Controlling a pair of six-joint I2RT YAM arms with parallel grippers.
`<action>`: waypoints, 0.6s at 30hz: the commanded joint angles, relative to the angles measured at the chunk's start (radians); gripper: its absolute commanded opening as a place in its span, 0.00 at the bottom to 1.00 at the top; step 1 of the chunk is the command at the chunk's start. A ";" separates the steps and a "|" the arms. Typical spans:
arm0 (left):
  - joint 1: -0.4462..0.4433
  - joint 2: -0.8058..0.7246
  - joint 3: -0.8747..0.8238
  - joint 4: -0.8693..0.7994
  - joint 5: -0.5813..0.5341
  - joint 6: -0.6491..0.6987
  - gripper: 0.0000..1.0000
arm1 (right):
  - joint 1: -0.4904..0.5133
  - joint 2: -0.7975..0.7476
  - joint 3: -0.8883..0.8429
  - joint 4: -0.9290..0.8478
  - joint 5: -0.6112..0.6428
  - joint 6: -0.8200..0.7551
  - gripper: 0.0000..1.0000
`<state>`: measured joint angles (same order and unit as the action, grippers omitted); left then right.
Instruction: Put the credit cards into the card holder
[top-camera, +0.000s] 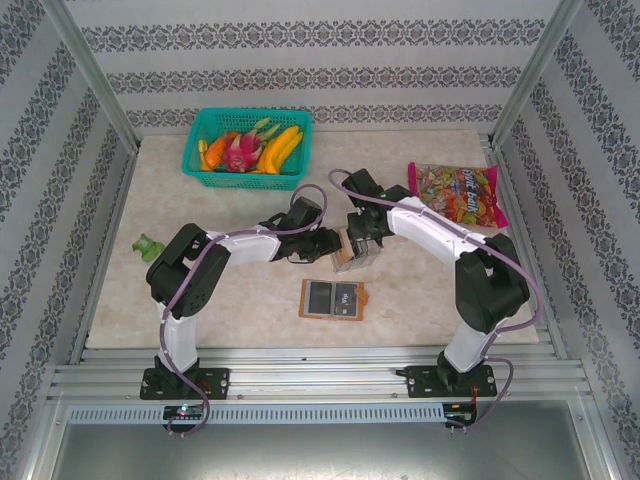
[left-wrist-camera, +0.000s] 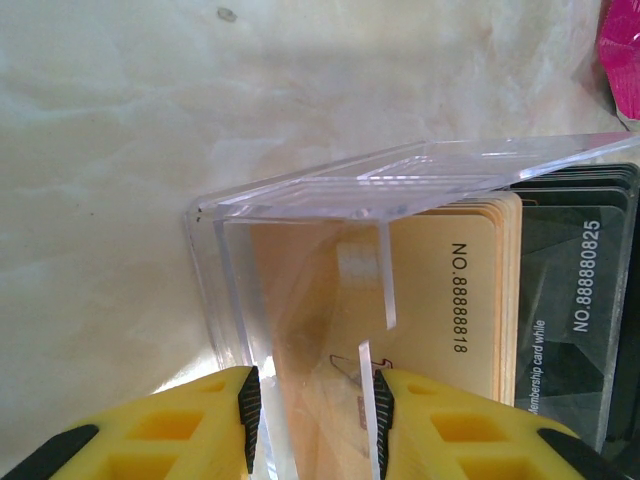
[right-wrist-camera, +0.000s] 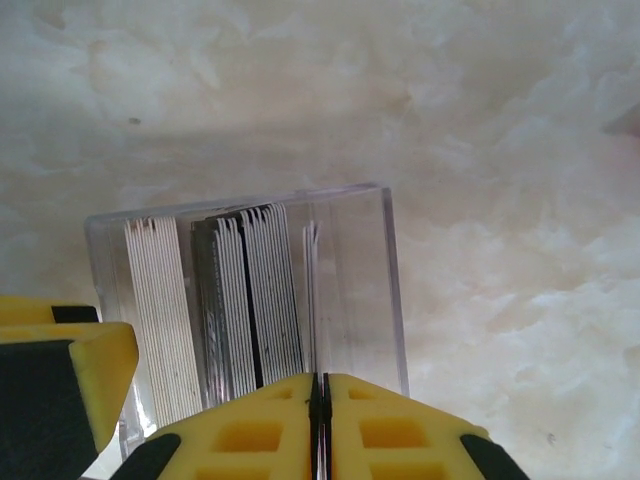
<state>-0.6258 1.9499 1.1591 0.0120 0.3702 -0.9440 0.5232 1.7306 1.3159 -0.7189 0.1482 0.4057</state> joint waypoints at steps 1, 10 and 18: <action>0.015 0.003 -0.002 -0.064 -0.003 0.007 0.38 | -0.038 0.009 -0.036 0.057 -0.146 0.029 0.15; 0.015 0.013 0.004 -0.064 0.000 0.007 0.38 | -0.069 0.014 -0.056 0.091 -0.217 0.046 0.18; 0.015 0.014 0.004 -0.064 0.001 0.005 0.38 | -0.078 0.059 -0.035 0.076 -0.243 0.038 0.31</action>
<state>-0.6258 1.9499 1.1591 0.0120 0.3702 -0.9440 0.4534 1.7546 1.2751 -0.6373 -0.0704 0.4427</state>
